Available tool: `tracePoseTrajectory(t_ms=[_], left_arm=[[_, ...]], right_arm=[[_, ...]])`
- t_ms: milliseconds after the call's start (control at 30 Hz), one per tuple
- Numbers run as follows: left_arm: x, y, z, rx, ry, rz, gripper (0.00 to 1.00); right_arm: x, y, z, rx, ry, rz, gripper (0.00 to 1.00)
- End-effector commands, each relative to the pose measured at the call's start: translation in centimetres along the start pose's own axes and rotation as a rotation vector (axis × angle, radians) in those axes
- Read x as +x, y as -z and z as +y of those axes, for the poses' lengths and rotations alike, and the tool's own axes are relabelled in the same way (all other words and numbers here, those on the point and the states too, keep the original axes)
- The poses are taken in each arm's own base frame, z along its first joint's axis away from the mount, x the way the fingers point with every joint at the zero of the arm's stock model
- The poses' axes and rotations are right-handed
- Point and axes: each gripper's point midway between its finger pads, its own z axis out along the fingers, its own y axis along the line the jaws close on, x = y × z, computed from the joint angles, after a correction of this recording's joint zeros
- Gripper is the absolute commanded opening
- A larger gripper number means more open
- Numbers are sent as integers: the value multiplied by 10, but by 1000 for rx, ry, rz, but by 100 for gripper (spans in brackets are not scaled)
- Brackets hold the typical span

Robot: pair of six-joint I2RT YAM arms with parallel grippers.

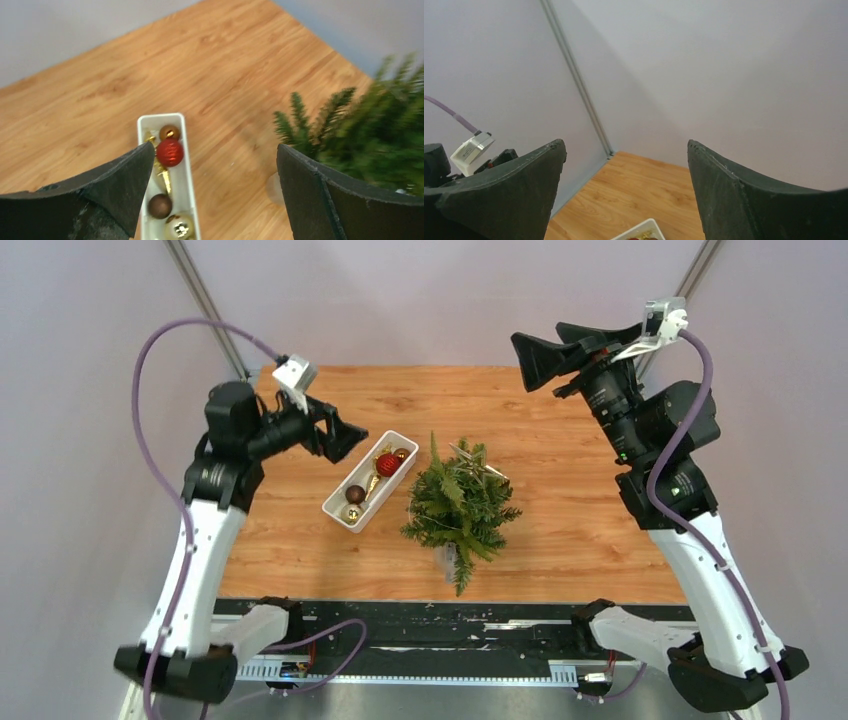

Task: Decorate the small christmas tree
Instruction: Pick up the decoration item from the storage box.

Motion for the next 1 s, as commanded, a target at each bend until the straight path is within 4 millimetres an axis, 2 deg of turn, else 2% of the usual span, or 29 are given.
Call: tracePoseTrajectory(t_ms=[0, 33, 167, 200, 233, 267, 300, 333, 367, 400, 500, 600, 700, 733, 767, 800, 967], left_arm=[[52, -10, 32, 125, 29, 288, 97], [42, -12, 34, 159, -42, 274, 96], [57, -36, 63, 239, -365, 284, 94], [71, -45, 68, 285, -453, 320, 94], [71, -48, 72, 300, -517, 345, 93], [98, -52, 70, 398, -582, 425, 93], [97, -54, 73, 421, -642, 451, 92], [119, -57, 71, 515, -674, 511, 91], [118, -60, 70, 545, -715, 516, 91], [131, -64, 70, 609, -739, 529, 90], [147, -78, 73, 711, -859, 489, 92], [163, -95, 81, 741, -907, 494, 94], [183, -117, 91, 760, -884, 516, 98], [182, -122, 93, 755, -886, 512, 98], [191, -129, 97, 758, -866, 523, 99], [188, -133, 100, 751, -874, 520, 99], [216, -138, 112, 797, -899, 588, 99]], right_arm=[[18, 12, -42, 84, 38, 103, 93], [24, 14, -51, 92, 31, 132, 93], [52, 19, -80, 125, 3, 244, 92], [60, 20, -86, 136, -3, 271, 92], [68, 21, -91, 142, -7, 291, 92], [75, 23, -95, 148, -10, 307, 92], [82, 24, -98, 155, -16, 323, 92], [89, 26, -100, 157, -21, 338, 92], [95, 27, -102, 158, -29, 352, 92], [100, 29, -102, 158, -36, 361, 92], [112, 35, -106, 172, -53, 383, 92], [119, 42, -108, 185, -60, 395, 92], [125, 48, -109, 193, -70, 404, 92], [126, 49, -109, 195, -74, 406, 92], [128, 50, -110, 201, -77, 407, 92], [128, 51, -111, 205, -78, 407, 92], [137, 55, -114, 221, -93, 421, 92]])
